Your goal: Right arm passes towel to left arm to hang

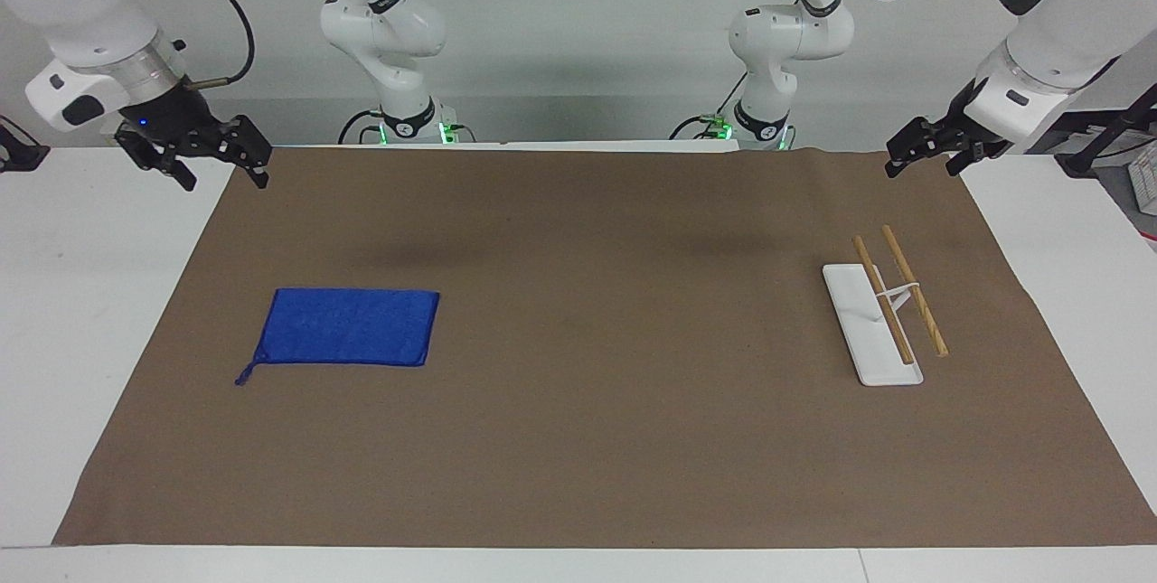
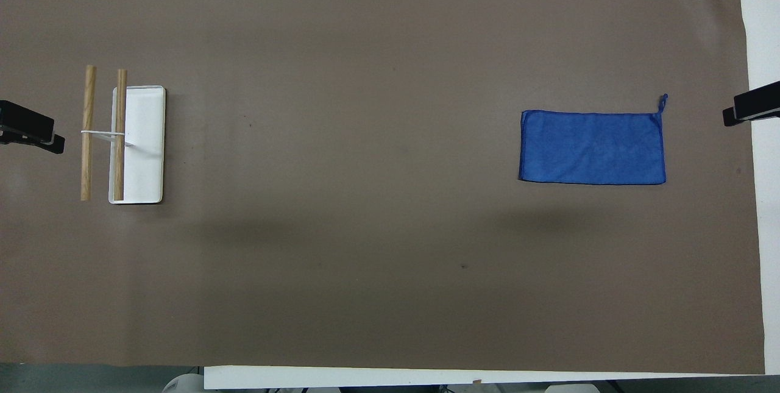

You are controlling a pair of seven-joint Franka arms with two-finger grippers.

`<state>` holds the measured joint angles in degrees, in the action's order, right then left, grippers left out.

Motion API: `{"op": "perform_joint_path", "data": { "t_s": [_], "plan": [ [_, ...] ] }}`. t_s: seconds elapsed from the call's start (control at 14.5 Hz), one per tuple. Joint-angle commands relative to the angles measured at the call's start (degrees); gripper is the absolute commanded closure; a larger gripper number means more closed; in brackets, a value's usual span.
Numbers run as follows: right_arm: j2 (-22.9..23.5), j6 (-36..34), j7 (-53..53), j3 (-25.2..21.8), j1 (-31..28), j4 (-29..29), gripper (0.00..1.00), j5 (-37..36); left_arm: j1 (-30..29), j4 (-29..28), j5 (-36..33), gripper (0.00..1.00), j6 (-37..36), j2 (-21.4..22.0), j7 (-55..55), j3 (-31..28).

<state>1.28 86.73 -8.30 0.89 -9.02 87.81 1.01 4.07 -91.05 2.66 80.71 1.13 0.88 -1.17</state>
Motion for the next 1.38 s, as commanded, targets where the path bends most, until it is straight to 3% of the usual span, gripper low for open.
{"op": "perform_joint_path", "data": {
  "t_s": [0.0,0.34,0.55,0.69,1.03,1.17,1.31],
  "plan": [
    [-1.6,0.5,0.3,0.3,-0.7,2.2,0.01,1.0,0.1,-0.4,-0.8,0.0,-0.1,0.5,0.3,-0.1],
    [-1.8,3.7,0.6,0.6,-0.6,4.0,0.01,1.0,0.0,-0.4,-0.8,0.0,-0.1,0.5,0.3,-0.1],
    [-1.8,10.5,0.6,0.6,-0.6,11.3,0.02,1.0,0.0,-0.4,-0.8,0.0,-0.1,0.5,0.3,-0.1],
    [-1.8,17.6,0.5,0.7,-0.6,17.7,0.02,1.0,0.0,-0.4,-0.8,0.0,-0.1,0.5,0.3,-0.1],
    [-0.6,43.0,-0.1,2.5,-0.4,35.1,0.01,1.1,0.0,-0.4,-0.8,0.0,-0.1,0.5,0.3,-0.1],
    [1.9,51.7,-2.0,2.5,-0.3,38.2,0.02,1.1,0.0,-0.4,-0.8,0.0,-0.1,0.5,0.3,-0.1],
    [4.6,54.0,-3.0,2.5,-0.3,38.4,0.02,1.1,0.0,-0.4,-0.8,0.0,-0.1,0.5,0.3,-0.1]
  ]
}}
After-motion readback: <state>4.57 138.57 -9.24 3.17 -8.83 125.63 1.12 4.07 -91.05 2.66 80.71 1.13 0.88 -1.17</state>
